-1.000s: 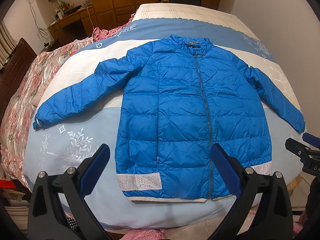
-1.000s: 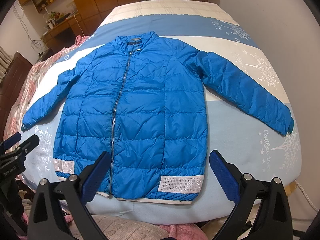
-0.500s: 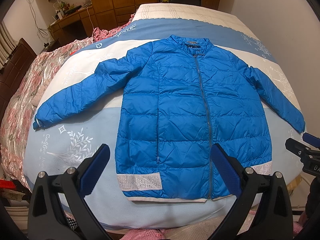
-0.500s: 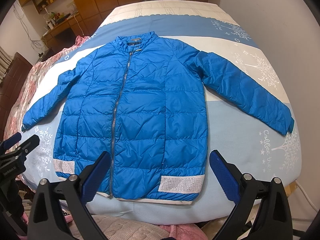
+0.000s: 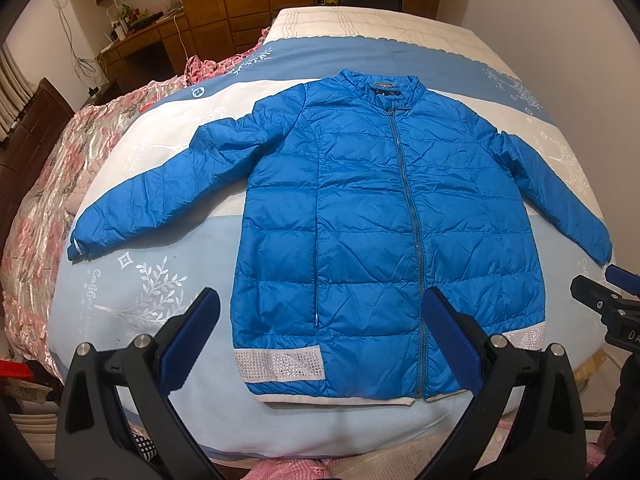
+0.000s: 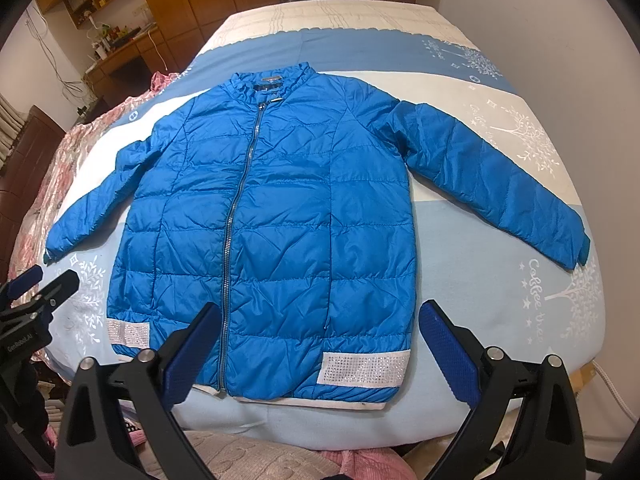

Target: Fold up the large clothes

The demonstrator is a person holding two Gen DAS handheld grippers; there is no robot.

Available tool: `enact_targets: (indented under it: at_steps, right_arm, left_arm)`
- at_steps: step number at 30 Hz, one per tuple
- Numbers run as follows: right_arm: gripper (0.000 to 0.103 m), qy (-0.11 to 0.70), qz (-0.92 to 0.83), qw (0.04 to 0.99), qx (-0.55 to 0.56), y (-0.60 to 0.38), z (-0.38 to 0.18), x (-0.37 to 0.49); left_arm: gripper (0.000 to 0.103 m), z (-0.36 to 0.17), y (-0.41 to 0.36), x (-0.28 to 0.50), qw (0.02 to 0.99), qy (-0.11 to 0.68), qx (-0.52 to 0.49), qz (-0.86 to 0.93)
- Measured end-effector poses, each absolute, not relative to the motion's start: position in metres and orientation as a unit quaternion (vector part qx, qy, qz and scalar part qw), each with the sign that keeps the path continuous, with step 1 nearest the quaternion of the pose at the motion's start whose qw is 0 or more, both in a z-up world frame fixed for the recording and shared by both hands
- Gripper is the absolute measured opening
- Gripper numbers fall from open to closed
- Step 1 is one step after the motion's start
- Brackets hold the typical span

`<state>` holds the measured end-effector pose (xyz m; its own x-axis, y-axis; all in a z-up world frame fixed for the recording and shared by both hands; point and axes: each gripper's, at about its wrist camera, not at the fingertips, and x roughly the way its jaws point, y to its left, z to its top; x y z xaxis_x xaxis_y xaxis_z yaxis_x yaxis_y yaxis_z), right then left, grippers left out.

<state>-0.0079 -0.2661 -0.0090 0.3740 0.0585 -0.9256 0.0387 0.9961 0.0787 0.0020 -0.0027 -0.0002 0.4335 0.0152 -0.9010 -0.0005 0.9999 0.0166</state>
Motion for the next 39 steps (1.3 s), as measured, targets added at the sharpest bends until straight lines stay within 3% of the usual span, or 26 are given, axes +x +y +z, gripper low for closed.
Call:
enact_targets:
  at_steps: [9,15,22,30,39]
  right_arm:
    - [0.099,0.55,0.003,0.834,0.045,-0.273,-0.005,-0.007]
    - [0.099,0.551,-0.005,0.83,0.089,-0.311,-0.045,0.001]
    - [0.097,0.53,-0.097,0.824,0.174,-0.43,-0.076,0.0]
    - [0.097,0.5,-0.185,0.806,0.259,-0.605,-0.096,0.001]
    - [0.08,0.5,-0.186,0.766,0.359,-0.728,-0.142,0.002]
  left_arm:
    - [0.1,-0.001,-0.004,0.004,0.845,0.534,0.006,0.001]
    - [0.1,-0.038,-0.017,0.026,0.825,0.566,0.009,-0.006]
    - [0.1,-0.077,-0.075,0.066,0.804,0.589,0.058,-0.061]
    - [0.1,-0.075,-0.184,0.145,0.811,0.565,0.087,-0.122]
    - [0.1,-0.085,-0.299,0.222,0.812,0.557,0.075,-0.16]
